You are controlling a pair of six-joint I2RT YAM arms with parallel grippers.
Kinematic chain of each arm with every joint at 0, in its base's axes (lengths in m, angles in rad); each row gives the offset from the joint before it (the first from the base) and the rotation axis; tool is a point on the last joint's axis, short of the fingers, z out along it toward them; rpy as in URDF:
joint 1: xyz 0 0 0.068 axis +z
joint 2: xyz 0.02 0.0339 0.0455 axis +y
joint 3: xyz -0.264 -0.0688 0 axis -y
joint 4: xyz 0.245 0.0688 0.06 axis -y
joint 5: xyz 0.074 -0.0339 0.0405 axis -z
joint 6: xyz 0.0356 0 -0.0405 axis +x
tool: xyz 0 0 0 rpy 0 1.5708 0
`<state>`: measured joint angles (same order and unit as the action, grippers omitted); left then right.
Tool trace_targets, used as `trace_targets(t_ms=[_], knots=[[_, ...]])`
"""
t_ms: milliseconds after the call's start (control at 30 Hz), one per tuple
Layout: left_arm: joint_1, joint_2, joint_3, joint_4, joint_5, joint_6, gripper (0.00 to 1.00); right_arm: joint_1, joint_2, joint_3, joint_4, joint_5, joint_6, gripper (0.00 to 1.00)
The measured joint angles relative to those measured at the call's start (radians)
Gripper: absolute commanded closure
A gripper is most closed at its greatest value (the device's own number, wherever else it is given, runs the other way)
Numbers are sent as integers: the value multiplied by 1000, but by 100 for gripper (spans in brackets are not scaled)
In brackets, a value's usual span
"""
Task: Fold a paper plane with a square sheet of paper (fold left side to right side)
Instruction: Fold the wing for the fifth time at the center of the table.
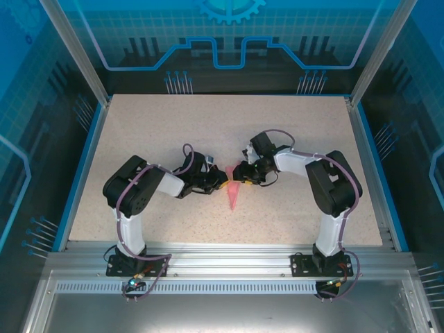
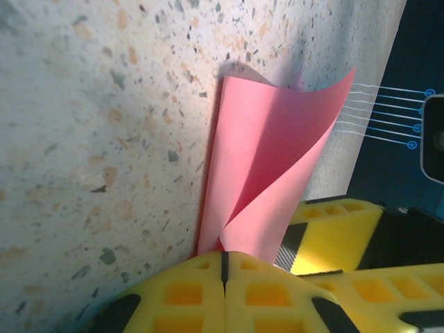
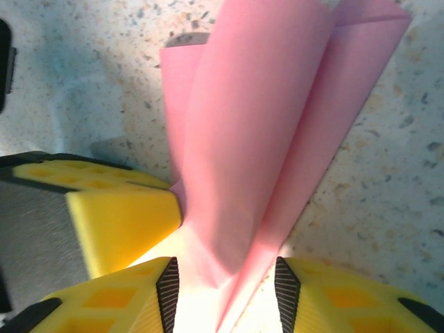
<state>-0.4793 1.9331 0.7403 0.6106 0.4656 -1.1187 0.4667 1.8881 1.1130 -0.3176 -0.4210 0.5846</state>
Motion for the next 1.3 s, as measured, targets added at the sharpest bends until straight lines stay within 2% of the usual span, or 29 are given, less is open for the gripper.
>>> trace_targets(t_ms=[100,233,500,967,1300], knots=[[0,0,3,-5,0,0,95,0,-21,-6,27,-29,6,70],[0,0,4,-9,1,0,96,0,-24,-7,73,-61,26,71],[0,0,5,-12,0,0,100,0,16,-7,98,-59,32,71],[0,0,6,-19,-5,0,100,0,74,22,69,-51,24,71],[0,0,6,-19,-5,0,100,-25,43,40,53,-58,21,71]])
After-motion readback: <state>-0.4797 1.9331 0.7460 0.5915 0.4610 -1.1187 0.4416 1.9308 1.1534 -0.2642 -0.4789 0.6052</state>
